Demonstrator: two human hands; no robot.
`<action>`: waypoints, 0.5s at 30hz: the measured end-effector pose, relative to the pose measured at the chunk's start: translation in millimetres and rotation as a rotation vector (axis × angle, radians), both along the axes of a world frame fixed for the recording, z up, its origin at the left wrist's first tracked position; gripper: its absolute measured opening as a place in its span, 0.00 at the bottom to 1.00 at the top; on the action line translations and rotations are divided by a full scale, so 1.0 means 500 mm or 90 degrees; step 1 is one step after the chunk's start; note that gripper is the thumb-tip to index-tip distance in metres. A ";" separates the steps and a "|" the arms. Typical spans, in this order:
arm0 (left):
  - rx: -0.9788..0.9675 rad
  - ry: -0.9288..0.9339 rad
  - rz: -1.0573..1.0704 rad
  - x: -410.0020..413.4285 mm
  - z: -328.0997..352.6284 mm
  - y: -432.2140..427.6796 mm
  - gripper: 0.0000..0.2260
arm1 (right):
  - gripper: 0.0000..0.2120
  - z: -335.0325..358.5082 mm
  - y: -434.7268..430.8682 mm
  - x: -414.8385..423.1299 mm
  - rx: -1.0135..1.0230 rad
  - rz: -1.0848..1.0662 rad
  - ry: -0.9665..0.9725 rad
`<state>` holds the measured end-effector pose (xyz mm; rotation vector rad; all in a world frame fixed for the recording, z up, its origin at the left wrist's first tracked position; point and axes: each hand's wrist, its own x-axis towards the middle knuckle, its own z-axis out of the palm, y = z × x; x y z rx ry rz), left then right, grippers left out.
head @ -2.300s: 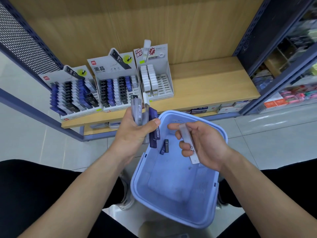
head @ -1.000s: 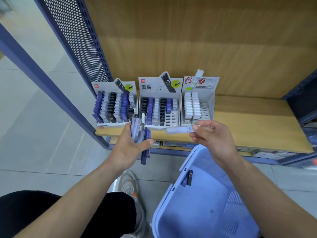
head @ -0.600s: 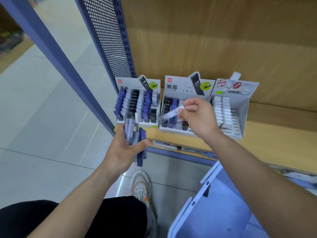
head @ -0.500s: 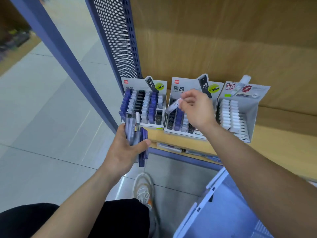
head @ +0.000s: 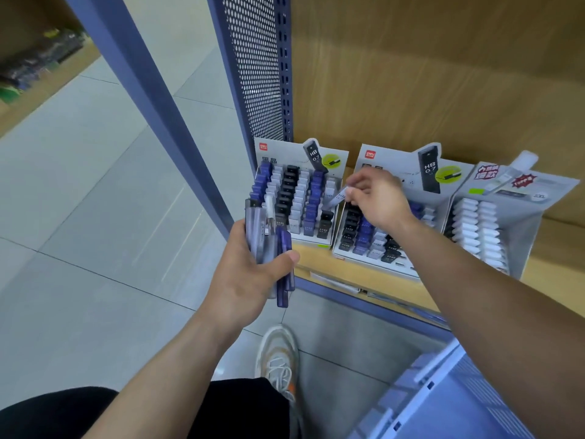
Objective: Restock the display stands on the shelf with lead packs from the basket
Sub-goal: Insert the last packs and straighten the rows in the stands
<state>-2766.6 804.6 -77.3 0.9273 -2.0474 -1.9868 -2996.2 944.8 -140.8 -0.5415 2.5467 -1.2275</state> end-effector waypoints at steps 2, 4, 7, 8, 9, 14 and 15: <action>0.004 -0.002 0.002 -0.002 -0.001 0.000 0.18 | 0.04 -0.004 0.000 -0.003 0.011 0.001 0.011; 0.006 -0.003 0.001 -0.003 -0.004 -0.001 0.18 | 0.04 -0.007 0.001 -0.006 0.029 0.005 0.040; 0.011 0.002 0.000 -0.004 -0.007 -0.001 0.18 | 0.06 -0.001 -0.003 -0.005 0.082 0.048 0.107; 0.016 0.004 0.001 -0.003 -0.005 0.000 0.18 | 0.07 0.002 -0.005 -0.007 0.092 0.067 0.119; 0.017 0.004 0.000 -0.004 -0.006 0.000 0.18 | 0.07 0.005 -0.009 -0.009 0.097 0.085 0.126; 0.024 0.007 0.000 -0.007 -0.007 0.000 0.17 | 0.07 0.017 -0.030 -0.031 0.122 0.132 0.157; 0.021 0.009 0.001 -0.008 -0.009 0.000 0.17 | 0.06 0.019 -0.033 -0.033 0.115 0.129 0.148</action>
